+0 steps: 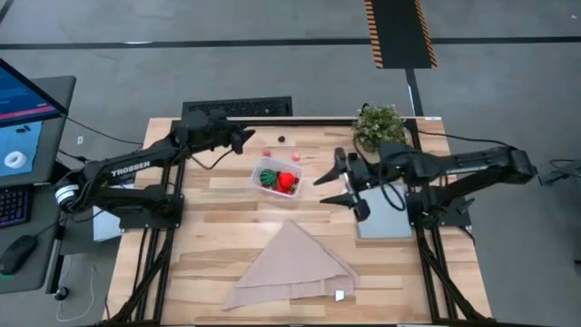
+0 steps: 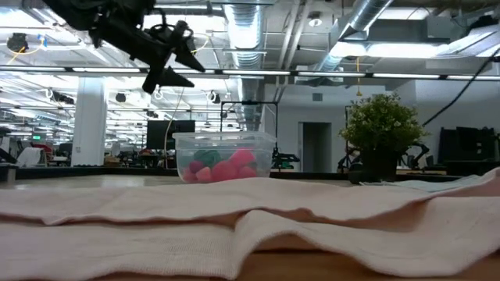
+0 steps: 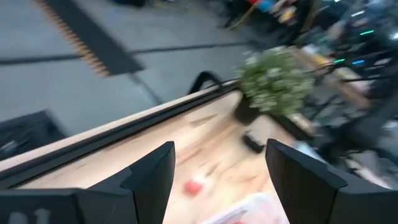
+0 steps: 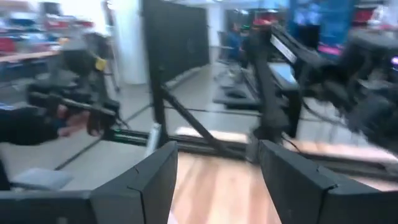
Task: Pick and placing Produce into tupperware
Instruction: Put the blackberry into the transparent bin
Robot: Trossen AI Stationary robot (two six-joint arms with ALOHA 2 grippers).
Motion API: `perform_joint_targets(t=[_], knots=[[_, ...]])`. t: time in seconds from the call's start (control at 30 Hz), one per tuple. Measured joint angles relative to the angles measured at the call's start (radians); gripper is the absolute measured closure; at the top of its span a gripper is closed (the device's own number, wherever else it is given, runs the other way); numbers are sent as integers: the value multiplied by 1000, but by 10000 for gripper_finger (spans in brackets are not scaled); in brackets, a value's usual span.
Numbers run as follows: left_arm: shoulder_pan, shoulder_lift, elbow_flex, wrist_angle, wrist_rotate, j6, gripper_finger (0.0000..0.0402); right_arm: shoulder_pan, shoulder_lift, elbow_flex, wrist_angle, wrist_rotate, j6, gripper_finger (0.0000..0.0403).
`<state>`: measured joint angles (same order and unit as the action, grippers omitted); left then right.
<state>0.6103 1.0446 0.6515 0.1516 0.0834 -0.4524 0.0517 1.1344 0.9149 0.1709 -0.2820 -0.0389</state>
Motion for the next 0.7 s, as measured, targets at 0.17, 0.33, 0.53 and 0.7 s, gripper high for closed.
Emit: perform_joint_targets(t=[0.17, 0.33, 0.53, 0.7], knots=[[55, 124, 150, -191, -32, 16, 161, 1, -144, -139, 12, 16, -22, 155], [87, 315, 320, -299, 31, 20, 161, 2, -268, -254, 24, 24, -14, 155], [110, 513, 539, -473, 40, 59, 161, 14, -422, -377, 42, 22, 33, 155], [110, 658, 696, -597, 31, 92, 161, 14, -522, -471, 47, 22, 69, 155]])
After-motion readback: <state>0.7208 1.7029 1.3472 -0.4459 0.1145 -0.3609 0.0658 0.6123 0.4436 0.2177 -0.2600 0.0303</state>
